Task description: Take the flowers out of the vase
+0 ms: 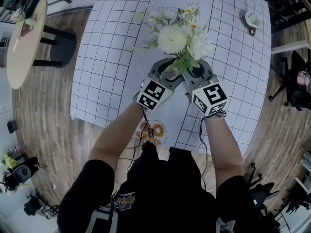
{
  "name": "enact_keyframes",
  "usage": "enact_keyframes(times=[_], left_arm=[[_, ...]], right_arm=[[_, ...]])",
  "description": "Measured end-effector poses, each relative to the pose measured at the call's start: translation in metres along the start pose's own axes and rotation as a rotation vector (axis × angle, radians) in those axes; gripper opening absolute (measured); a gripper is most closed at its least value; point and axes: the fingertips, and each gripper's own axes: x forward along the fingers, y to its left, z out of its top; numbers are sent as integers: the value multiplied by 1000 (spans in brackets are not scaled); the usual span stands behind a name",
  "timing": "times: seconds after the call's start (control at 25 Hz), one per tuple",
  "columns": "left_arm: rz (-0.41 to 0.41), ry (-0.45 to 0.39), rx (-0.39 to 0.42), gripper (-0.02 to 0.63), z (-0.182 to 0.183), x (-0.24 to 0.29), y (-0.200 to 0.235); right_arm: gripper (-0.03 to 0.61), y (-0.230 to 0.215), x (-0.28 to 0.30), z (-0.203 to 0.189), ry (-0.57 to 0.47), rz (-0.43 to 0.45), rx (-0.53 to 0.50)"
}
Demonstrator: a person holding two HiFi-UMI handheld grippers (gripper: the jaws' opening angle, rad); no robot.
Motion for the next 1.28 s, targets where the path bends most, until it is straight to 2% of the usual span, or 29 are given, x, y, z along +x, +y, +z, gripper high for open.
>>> enact_keyframes(times=[0.44,0.88,1.28], left_arm=[[-3,12,-3,261,-1,1,0],[0,63,12,261,-5,-3,1],[38,7,-6,261,18,-40,6]], right_arm=[[71,-3,-15,42,-88,-39,64],[69,0,-33,89,-189,-82,102],[69,-4,-52,128,-266,-145,111]])
